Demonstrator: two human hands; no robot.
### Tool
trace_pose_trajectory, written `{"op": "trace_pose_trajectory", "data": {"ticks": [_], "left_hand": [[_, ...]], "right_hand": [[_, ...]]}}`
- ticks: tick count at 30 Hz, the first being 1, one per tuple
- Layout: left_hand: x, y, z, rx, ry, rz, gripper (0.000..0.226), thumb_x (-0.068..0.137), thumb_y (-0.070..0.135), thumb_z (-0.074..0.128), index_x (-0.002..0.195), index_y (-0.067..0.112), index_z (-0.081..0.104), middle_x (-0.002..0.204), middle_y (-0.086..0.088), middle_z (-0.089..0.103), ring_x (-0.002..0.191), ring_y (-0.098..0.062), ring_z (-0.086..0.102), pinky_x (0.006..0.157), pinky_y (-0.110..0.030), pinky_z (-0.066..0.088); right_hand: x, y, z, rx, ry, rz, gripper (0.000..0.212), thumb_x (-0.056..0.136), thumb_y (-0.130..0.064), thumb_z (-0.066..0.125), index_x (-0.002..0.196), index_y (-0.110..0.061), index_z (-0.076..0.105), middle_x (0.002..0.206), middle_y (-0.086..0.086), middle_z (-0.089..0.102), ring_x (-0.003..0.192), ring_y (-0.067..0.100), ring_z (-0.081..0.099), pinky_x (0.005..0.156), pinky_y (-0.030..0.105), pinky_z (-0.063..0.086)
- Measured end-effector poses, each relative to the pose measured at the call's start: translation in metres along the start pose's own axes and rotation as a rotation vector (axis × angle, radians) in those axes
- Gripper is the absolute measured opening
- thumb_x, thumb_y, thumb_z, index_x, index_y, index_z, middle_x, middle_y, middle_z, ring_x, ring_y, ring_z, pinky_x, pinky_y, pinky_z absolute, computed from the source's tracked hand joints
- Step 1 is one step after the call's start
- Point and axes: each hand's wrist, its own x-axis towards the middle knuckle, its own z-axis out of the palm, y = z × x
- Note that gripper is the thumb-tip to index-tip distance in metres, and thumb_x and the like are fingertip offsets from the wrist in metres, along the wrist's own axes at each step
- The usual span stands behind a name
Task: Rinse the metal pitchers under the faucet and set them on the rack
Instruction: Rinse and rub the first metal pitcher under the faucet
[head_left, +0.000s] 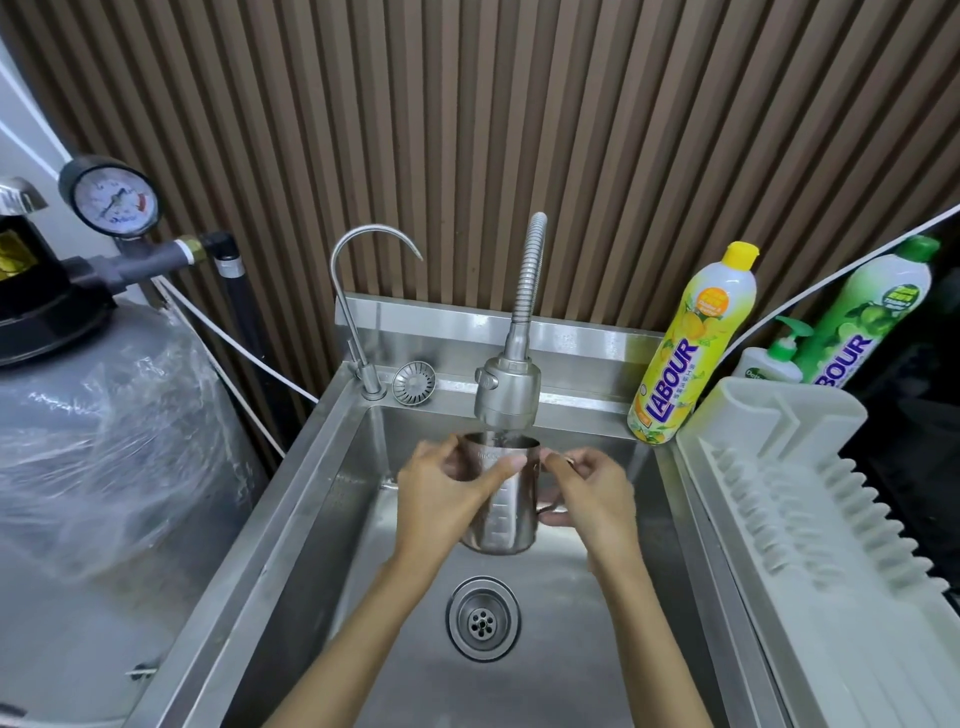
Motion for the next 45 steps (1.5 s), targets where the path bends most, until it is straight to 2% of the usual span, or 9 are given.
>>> {"op": "trace_pose_trajectory", "data": {"ticks": [4, 8, 16, 23, 29, 35, 39, 42, 45], "left_hand": [[-0.005, -0.003, 0.009, -0.447, -0.254, -0.145, 0.027, 0.071, 0.019, 0.078, 0.097, 0.023, 0.071, 0.092, 0.008, 0.074, 0.092, -0.004, 0.066, 0.070, -0.004, 0.044], [-0.001, -0.003, 0.018, -0.599, -0.253, -0.045, 0.045, 0.067, 0.003, 0.078, 0.107, 0.018, 0.064, 0.108, 0.003, 0.071, 0.105, -0.008, 0.064, 0.082, -0.011, 0.047], [0.002, 0.003, 0.009, -0.192, 0.088, 0.320, 0.070, 0.055, 0.048, 0.077, 0.118, 0.033, 0.051, 0.114, 0.022, 0.054, 0.110, 0.011, 0.050, 0.096, -0.006, 0.034], [-0.002, 0.005, 0.001, 0.137, 0.158, 0.207, 0.087, 0.048, 0.078, 0.058, 0.106, 0.014, 0.067, 0.079, 0.002, 0.052, 0.077, -0.018, 0.059, 0.071, -0.019, 0.042], [-0.002, -0.013, 0.008, -0.311, -0.193, -0.012, 0.059, 0.045, 0.051, 0.085, 0.098, 0.030, 0.068, 0.097, 0.000, 0.072, 0.088, -0.003, 0.069, 0.075, -0.008, 0.048], [0.010, -0.003, 0.015, -0.531, -0.174, 0.050, 0.075, 0.054, 0.008, 0.083, 0.123, 0.011, 0.056, 0.115, 0.003, 0.068, 0.112, -0.007, 0.061, 0.100, -0.024, 0.045], [0.016, 0.010, 0.003, -0.381, -0.075, 0.212, 0.079, 0.050, 0.031, 0.087, 0.120, 0.042, 0.052, 0.120, 0.021, 0.061, 0.118, 0.003, 0.053, 0.101, -0.018, 0.039], [0.010, 0.021, -0.009, -0.263, -0.015, 0.270, 0.069, 0.045, 0.046, 0.079, 0.105, 0.056, 0.046, 0.102, 0.045, 0.057, 0.105, 0.024, 0.047, 0.088, 0.002, 0.032], [0.007, 0.019, -0.013, -0.159, 0.066, 0.241, 0.074, 0.040, 0.057, 0.076, 0.110, 0.036, 0.062, 0.105, 0.022, 0.065, 0.101, 0.011, 0.054, 0.083, 0.004, 0.033]], "right_hand": [[-0.012, -0.023, -0.012, -0.450, 0.164, -0.188, 0.021, 0.084, -0.035, 0.063, 0.082, -0.016, 0.054, 0.090, 0.005, 0.069, 0.094, 0.031, 0.061, 0.084, 0.036, 0.044], [-0.010, -0.018, -0.010, -0.208, 0.160, -0.301, 0.016, 0.082, -0.019, 0.065, 0.075, -0.024, 0.052, 0.089, 0.000, 0.070, 0.086, 0.021, 0.064, 0.084, 0.039, 0.049], [0.009, 0.003, 0.011, 0.665, -0.230, -0.089, 0.019, 0.091, -0.002, 0.051, 0.075, -0.009, 0.045, 0.102, 0.008, 0.067, 0.093, 0.020, 0.063, 0.089, 0.037, 0.051], [0.000, 0.012, 0.005, 0.390, -0.173, 0.053, 0.018, 0.089, -0.015, 0.059, 0.076, -0.006, 0.050, 0.079, 0.016, 0.064, 0.077, 0.024, 0.066, 0.058, 0.034, 0.060], [-0.007, -0.008, -0.012, -0.195, 0.098, -0.269, 0.024, 0.079, -0.021, 0.070, 0.064, -0.016, 0.052, 0.067, -0.001, 0.063, 0.071, 0.023, 0.062, 0.071, 0.036, 0.051], [0.000, -0.007, -0.009, 0.219, -0.019, -0.336, 0.021, 0.085, -0.005, 0.063, 0.072, -0.016, 0.051, 0.103, -0.014, 0.069, 0.095, -0.005, 0.063, 0.084, 0.011, 0.045], [0.007, 0.000, 0.008, 0.628, -0.167, -0.218, 0.019, 0.089, -0.002, 0.055, 0.074, -0.010, 0.046, 0.117, 0.003, 0.066, 0.111, 0.018, 0.062, 0.095, 0.034, 0.049], [0.008, 0.007, 0.017, 0.746, -0.275, -0.097, 0.020, 0.091, -0.003, 0.053, 0.072, -0.006, 0.047, 0.098, 0.015, 0.067, 0.102, 0.031, 0.063, 0.093, 0.048, 0.051], [0.002, 0.013, 0.020, 0.673, -0.304, -0.014, 0.015, 0.091, -0.007, 0.054, 0.076, -0.005, 0.050, 0.072, 0.009, 0.067, 0.079, 0.027, 0.065, 0.080, 0.048, 0.057]]}}
